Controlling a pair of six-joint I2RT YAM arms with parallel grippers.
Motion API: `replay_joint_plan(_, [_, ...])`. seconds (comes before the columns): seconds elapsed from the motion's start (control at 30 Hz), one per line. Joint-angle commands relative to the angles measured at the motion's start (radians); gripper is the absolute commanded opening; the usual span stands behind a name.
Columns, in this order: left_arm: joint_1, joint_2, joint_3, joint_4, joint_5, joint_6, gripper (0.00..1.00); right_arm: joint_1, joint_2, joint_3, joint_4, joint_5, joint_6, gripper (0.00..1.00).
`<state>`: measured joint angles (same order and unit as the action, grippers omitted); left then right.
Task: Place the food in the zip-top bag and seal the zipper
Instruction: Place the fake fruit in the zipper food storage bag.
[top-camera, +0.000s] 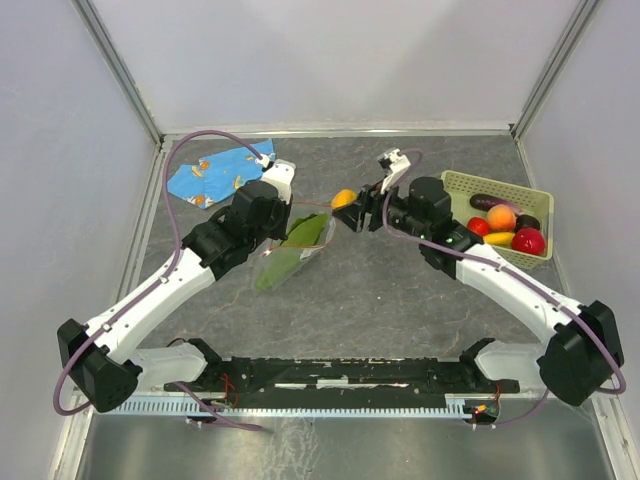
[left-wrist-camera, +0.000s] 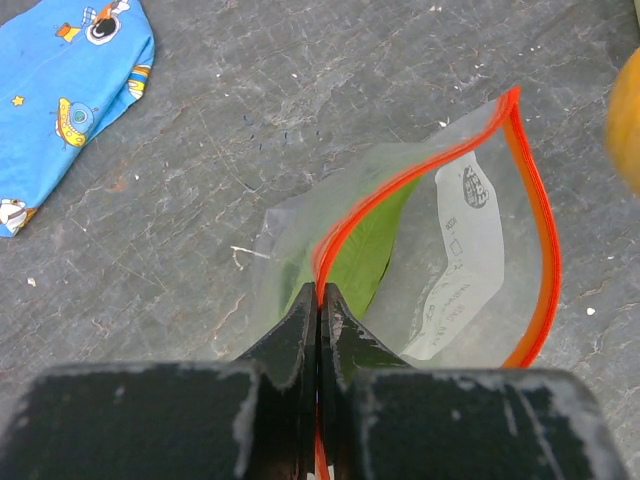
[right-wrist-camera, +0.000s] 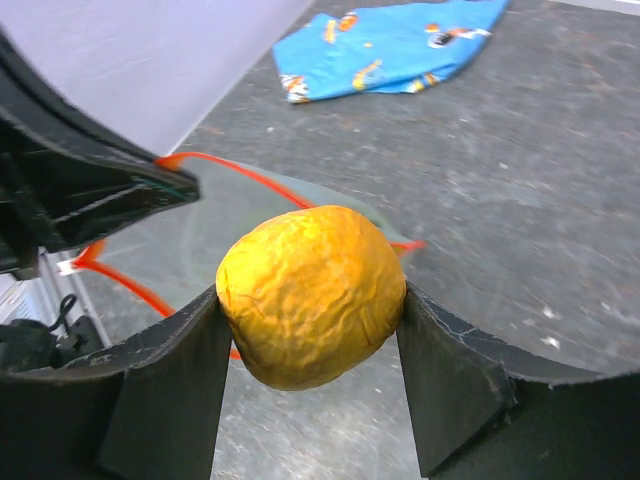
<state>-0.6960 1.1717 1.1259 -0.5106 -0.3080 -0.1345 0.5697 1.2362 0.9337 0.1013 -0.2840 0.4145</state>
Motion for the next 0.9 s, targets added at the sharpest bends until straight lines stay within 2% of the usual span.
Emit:
replay_joint_plan(0.0, [0.003, -0.026, 0.004, 0.066, 0.028, -0.003, 0.03, 0.077, 0.055, 0.029, 0.170, -0.035, -0.030, 0.48])
replay_joint_plan(0.2, [0.004, -0.027, 0.003, 0.066, 0.046, -0.004, 0.03, 0.169, 0.159, 0.081, 0.182, -0.052, -0.056, 0.49])
replay_joint_plan(0.37, [0.003, -0.036, -0.002, 0.074, 0.063, -0.006, 0.03, 0.197, 0.251, 0.106, 0.191, -0.030, -0.033, 0.52])
replay_joint_plan(0.6, [0.003, -0.033, -0.006, 0.080, 0.080, -0.009, 0.03, 0.220, 0.354, 0.176, 0.143, -0.077, -0.010, 0.61])
replay_joint_plan(0.87, [0.003, -0.035, -0.008, 0.080, 0.067, -0.010, 0.03, 0.220, 0.370, 0.208, 0.070, -0.021, -0.018, 0.74])
